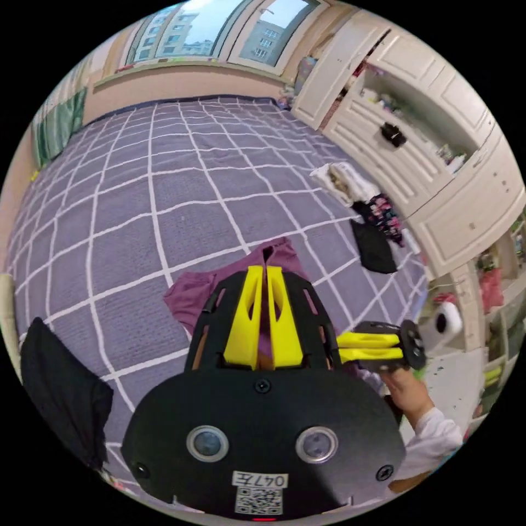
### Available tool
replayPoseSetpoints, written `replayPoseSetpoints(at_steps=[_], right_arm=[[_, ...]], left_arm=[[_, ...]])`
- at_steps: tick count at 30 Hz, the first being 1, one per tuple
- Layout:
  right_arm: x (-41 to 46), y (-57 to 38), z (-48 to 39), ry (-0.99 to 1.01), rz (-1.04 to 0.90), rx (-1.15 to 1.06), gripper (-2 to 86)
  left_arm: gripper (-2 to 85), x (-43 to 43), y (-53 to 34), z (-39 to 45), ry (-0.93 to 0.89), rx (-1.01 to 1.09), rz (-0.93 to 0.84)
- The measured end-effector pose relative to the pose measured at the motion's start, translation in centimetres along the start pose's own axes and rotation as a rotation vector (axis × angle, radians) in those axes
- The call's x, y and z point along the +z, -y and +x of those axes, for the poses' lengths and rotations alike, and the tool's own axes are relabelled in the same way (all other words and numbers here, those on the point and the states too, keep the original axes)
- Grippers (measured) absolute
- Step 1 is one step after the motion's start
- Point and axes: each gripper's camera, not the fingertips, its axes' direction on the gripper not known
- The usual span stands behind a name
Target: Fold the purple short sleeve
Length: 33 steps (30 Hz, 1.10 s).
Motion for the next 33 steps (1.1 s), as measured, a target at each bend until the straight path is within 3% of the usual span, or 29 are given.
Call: replayPoseSetpoints(at_steps=[3, 7, 11, 13, 16, 19, 22, 24, 33], right_arm=[[0.7, -1.0, -0.4, -0.186, -0.076, 0.039, 0.1], [1.2, -1.7, 1.4, -0.169, -0.112, 0.119, 1.6], [0.4, -1.1, 2.6, -0.143, -0.108, 0.045, 13.4], [1.6, -0.5, 3.8, -0.105, -0.195, 0.053, 13.7], [2.5, -0.3, 5.7, -0.026, -0.173, 0.073, 12.8], [3.0, 0.7, 8.0, 0.086, -0.126, 0.107, 10.3], [3.5, 1.5, 9.9, 0.204, -0.126, 0.141, 2.7], [2.2, 2.4, 9.5, 0.299, -0.023, 0.143, 0.8], [7.9, 10.3, 2.9, 0.18, -0.207, 0.038, 0.2]], left_arm=[[-0.5, 3.4, 1.4, 4.5, 0.224, 0.083, -0.074], [-0.4, 7.9, 2.9, 9.2, 0.176, 0.148, -0.122], [-0.5, 9.3, 3.6, 10.3, 0.2, 0.174, -0.145], [-0.5, 9.6, 3.8, 10.0, 0.156, 0.16, -0.157], [-0.4, 9.2, 3.9, 9.3, 0.049, 0.143, -0.153], [-0.4, 8.1, 3.7, 8.6, 0.056, 0.155, -0.142], [-0.4, 6.7, 3.4, 7.2, 0.049, 0.147, -0.128], [-0.4, 5.9, 3.2, 5.9, 0.044, 0.126, -0.114], [-0.3, 2.7, 0.0, -2.3, 0.063, -0.097, -0.062]])
